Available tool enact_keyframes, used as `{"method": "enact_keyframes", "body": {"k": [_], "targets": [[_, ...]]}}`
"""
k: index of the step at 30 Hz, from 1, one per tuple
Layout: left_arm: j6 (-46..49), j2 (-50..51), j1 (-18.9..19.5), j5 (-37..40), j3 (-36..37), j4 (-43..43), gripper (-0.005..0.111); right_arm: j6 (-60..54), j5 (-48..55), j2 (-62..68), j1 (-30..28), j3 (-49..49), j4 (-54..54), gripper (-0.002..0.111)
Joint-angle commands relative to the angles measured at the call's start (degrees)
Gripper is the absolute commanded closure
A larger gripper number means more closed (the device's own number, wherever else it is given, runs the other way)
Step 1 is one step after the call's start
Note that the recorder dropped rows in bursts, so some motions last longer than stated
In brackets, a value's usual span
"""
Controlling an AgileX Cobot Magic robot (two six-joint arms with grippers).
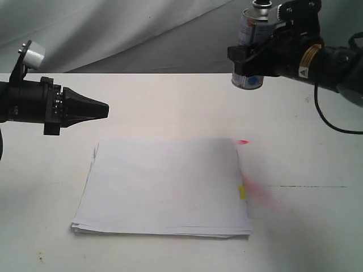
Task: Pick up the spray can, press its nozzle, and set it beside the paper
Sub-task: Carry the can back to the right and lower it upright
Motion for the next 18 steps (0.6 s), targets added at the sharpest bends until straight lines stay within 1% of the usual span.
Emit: {"method": "enact_keyframes", "body": {"k": [1,4,11,15,18], "targets": [[-0.67,-0.60,0.07,0.73,0.24,0.12,0.107,-5.53,-6.45,4.58,-0.58,-0.60,3.59,0.108],[-1.61,-0.60,0.07,0.73,0.24,0.12,0.107,-8.79,-8.91,7.86,-0.58,-0.60,4.43,0.108],[-2.67,-0.60,0.07,0.73,0.24,0.12,0.107,-14.36,-17.75,13.73,-0.58,-0.60,13.69,0.108],[-3.77,-0.60,0.07,0.73,0.24,0.23,0.107,-16.86,-18.28,16.53,-0.68,-0.60,17.61,0.108],[-3.77,-0.60,0.07,0.73,0.24,0.34,0.107,-17.16,-18.28,17.77,-0.68,-0.60,17.97,0.108]]}}
